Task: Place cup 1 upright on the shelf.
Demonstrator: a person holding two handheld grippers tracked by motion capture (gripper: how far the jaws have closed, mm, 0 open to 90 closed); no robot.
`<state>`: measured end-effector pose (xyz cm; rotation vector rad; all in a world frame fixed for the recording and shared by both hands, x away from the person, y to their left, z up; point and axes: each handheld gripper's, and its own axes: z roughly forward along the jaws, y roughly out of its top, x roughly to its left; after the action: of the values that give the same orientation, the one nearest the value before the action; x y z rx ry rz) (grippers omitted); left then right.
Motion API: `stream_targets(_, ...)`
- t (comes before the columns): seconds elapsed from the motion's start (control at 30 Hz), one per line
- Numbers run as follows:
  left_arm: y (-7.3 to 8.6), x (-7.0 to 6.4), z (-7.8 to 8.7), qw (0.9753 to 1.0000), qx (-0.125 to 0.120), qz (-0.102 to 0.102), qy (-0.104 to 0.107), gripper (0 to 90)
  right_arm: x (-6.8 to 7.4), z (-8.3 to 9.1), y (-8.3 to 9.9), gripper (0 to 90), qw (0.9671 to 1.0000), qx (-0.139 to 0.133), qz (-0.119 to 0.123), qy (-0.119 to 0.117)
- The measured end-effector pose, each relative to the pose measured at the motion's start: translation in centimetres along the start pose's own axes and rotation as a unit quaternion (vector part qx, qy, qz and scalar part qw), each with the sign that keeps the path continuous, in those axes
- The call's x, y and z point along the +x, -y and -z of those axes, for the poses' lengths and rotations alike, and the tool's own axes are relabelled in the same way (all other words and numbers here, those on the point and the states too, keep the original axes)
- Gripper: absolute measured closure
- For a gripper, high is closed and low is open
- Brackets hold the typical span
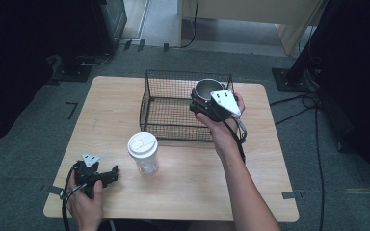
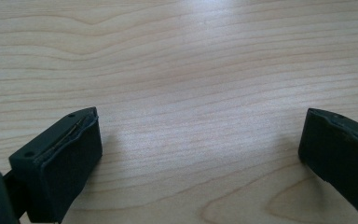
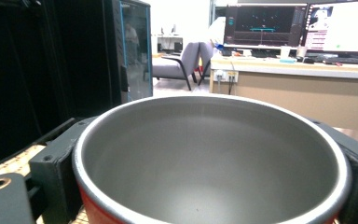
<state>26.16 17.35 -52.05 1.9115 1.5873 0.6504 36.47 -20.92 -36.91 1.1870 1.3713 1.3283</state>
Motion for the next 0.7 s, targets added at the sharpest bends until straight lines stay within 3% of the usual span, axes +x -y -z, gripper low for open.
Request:
stream_targets(0.23, 0.0, 0.0, 0.0, 1.0, -0.001, 0.0, 0.0, 0.0, -0.4, -2.0, 0.8, 7.0, 0.9999, 0.008, -0.009, 0.004)
stream_targets(0.57, 0.0, 0.0, 0.0, 1.0, 0.0, -0.001, 0.0, 0.0, -1.0, -4.6, 2.5, 6.9, 0.9993, 0.027, -0.004, 0.025)
stream_targets(0.7, 0.0, 0.0, 0.0, 1.0, 0.0, -0.001, 0.0, 0.0, -1.5, -5.4, 2.9, 6.9, 0.9987, 0.034, -0.02, 0.033)
